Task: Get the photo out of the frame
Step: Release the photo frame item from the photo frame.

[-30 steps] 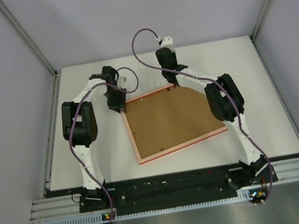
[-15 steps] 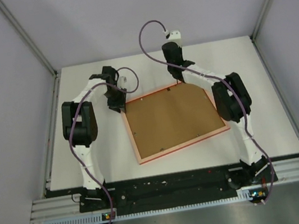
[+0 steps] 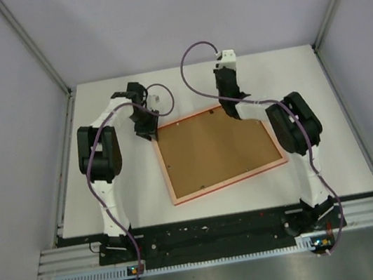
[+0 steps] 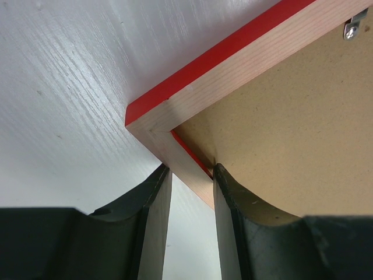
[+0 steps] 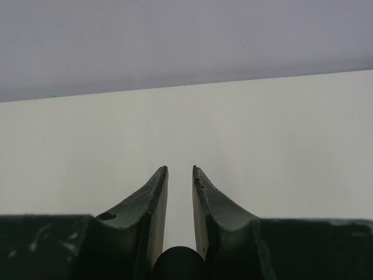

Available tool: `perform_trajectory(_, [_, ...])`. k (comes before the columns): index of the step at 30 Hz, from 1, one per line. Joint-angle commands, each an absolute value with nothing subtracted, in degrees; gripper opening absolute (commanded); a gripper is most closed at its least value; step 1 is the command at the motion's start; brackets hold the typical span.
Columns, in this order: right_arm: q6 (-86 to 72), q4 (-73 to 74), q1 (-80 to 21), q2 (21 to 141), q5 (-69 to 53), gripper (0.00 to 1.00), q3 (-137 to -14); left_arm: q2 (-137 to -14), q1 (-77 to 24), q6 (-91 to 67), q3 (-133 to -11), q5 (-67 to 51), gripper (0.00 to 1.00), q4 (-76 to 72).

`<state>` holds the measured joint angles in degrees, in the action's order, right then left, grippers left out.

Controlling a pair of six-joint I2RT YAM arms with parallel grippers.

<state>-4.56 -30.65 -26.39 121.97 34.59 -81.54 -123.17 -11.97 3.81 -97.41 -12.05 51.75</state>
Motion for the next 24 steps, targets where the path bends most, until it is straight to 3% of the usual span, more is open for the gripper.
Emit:
perform_trajectory(1, [-2.20,-42.97,-26.63,120.50,35.24,0.00,-79.72,-123.13,-12.22,6.24,-98.26,-15.73,0.38,53.61])
perform_trajectory(16, [-0.35,-41.93,-30.32,121.91,38.84,0.00,-82.88,-122.96,-12.22,5.63,-98.35,-15.74,0.39,53.61])
perform_trajectory(24, [-8.15,-21.82,-29.10,118.39,38.68,0.00,-89.81,-122.96,-12.22,5.10,-98.35,-15.03,0.39,53.26])
